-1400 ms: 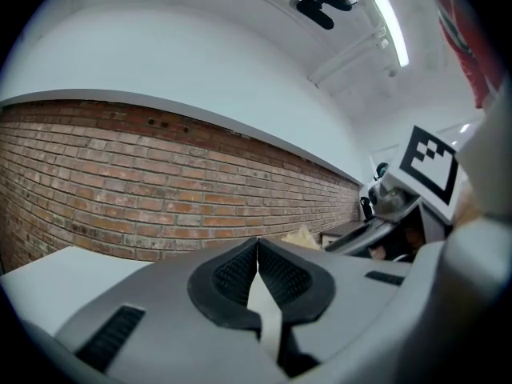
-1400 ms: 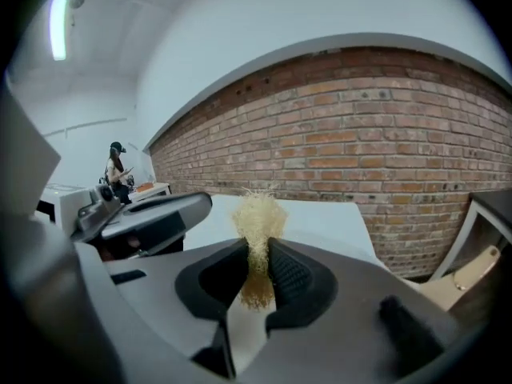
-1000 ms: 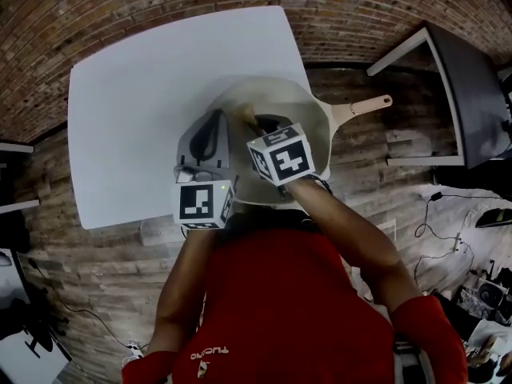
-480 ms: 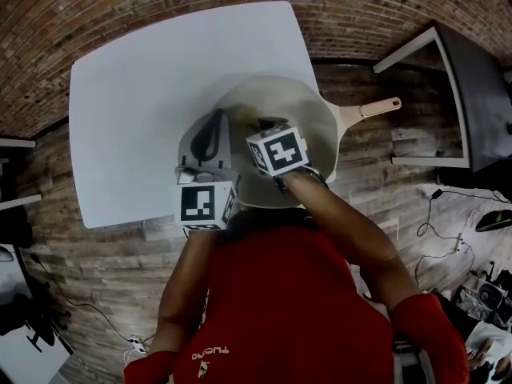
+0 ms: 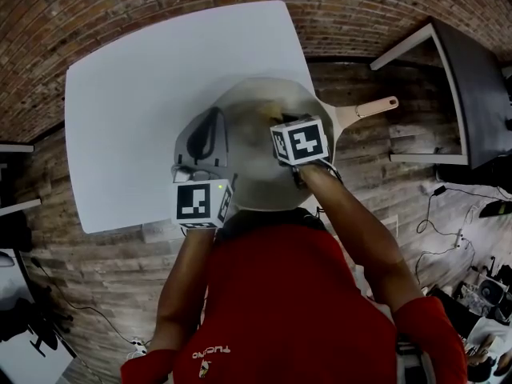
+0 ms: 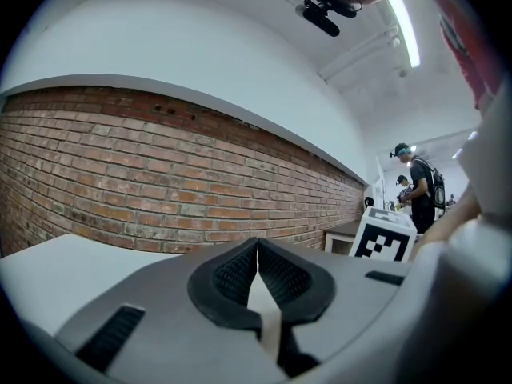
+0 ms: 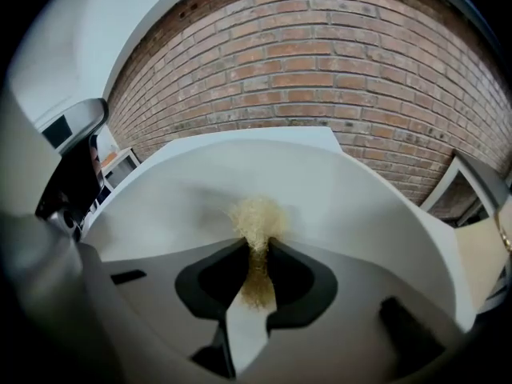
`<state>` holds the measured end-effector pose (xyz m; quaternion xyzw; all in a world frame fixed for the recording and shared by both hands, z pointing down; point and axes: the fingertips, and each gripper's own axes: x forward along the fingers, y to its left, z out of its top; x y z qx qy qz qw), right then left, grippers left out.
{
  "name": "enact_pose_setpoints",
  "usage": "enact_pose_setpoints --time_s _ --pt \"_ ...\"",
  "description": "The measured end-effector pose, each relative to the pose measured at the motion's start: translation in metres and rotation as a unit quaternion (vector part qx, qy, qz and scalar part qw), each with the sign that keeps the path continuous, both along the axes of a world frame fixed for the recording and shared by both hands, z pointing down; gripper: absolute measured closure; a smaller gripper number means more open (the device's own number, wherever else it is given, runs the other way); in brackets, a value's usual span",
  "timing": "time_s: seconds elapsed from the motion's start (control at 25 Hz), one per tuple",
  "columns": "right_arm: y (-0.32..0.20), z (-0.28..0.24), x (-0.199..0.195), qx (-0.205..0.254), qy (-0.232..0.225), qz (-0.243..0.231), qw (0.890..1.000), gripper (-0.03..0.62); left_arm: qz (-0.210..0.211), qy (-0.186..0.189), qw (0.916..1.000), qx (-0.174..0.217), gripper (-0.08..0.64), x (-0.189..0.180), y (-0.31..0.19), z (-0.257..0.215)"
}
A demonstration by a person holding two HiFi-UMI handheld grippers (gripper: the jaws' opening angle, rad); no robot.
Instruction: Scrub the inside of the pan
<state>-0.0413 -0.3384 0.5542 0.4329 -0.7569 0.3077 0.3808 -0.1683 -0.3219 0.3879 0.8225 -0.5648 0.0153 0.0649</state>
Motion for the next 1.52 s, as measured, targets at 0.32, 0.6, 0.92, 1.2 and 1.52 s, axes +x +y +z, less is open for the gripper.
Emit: enact_pose_setpoints --time_s 0.32,0.6,0.92,1.2,1.52 --pt "0.024 -0.016 -0.032 -0.011 -0.035 -0.042 0.998 0.517 -0.01 0.004 0.9999 0.005 0.545 -0.005 -0.003 -0.004" --pt "0.06 0.0 -0.071 -0.042 -0.033 -0.105 0.993 0.517 -0.027 0.006 0.9996 0.006 0.545 -0.019 0.0 -0.005" --pt "0.052 0.005 -0.027 -0.046 0.004 -0.068 0.997 0.517 -0.022 0.014 0.9996 0.01 0.545 -0.015 0.001 -0.006" --pt "0.045 -0.005 -0.001 -0.043 0.009 -0.036 0.998 0.517 -0.009 0.016 0.9997 0.012 0.545 -0.003 0.0 -0.009" --pt "0.072 -0.018 -0.044 -0.041 -0.003 -0.146 0.988 0.517 -0.017 0.013 0.9997 0.014 0.545 -0.003 0.006 -0.01"
